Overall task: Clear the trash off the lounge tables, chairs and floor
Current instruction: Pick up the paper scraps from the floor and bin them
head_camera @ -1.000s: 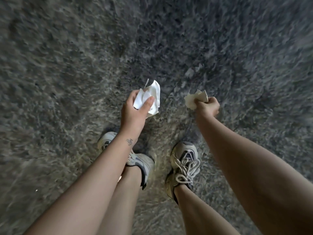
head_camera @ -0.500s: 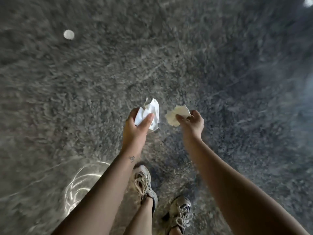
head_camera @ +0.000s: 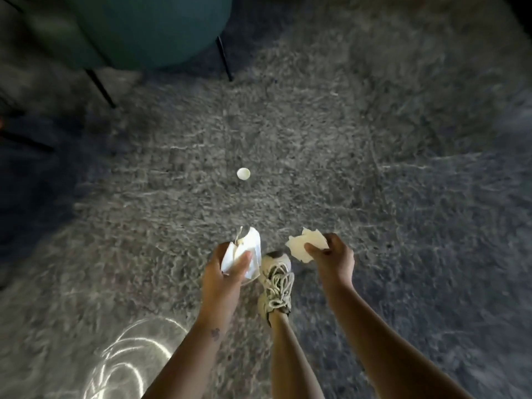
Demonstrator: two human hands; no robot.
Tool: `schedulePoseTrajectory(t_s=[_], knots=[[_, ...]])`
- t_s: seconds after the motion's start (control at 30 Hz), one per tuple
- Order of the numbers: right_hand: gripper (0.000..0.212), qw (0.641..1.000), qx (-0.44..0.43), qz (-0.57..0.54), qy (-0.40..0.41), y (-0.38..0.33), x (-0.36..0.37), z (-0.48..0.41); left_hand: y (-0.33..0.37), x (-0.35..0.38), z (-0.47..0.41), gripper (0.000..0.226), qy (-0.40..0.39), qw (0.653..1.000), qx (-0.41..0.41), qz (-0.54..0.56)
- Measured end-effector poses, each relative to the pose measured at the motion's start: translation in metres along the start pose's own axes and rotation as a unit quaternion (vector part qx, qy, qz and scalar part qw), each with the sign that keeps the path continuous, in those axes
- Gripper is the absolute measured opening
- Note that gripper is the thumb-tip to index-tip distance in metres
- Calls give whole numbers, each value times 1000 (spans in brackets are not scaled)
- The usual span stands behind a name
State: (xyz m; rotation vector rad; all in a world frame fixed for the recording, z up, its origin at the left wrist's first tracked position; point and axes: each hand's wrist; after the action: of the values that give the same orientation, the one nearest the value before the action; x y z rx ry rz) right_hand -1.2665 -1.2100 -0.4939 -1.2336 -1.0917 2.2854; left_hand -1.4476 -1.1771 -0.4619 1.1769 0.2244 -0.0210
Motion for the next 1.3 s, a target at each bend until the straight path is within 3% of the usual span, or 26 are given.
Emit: schedulePoseTrajectory(t_s=[0.17, 0.4, 0.53, 0.67, 0.83, 1.13, 1.3], knots=[[15, 999, 13, 20, -35, -51, 96, -82, 15, 21, -116, 38, 38, 999, -17, -18], [21, 994, 45, 61, -81, -82, 220, -168, 9, 44, -247, 23, 72, 996, -30, -44], [22, 990, 55, 95, -86, -72, 286, -204, -24, 48, -298, 16, 75, 995, -24, -59], [22, 986, 80, 108, -98, -41, 356, -231, -75, 58, -342, 24, 87, 994, -60, -41], [33, 984, 51, 143, -91, -6, 434, -260, -137, 64, -383, 11, 88, 991, -88, -36], [31, 979, 12, 200, -41, 27, 477, -264, -172, 64, -403, 10, 93, 987, -126, -42], [11, 987, 8, 154, -37, 15, 468, -266, -157, 67, -411, 12, 86, 987, -125, -45]])
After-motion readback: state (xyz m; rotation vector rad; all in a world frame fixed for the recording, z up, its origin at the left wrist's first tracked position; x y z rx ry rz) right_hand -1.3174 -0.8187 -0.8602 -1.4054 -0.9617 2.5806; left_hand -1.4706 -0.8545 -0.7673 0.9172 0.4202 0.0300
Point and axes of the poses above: each hand's wrist, its own z-axis away from the middle knuckle, its own x-axis out of the palm, y = z × x, and after that the axes turned 13 degrees about y, right-handed
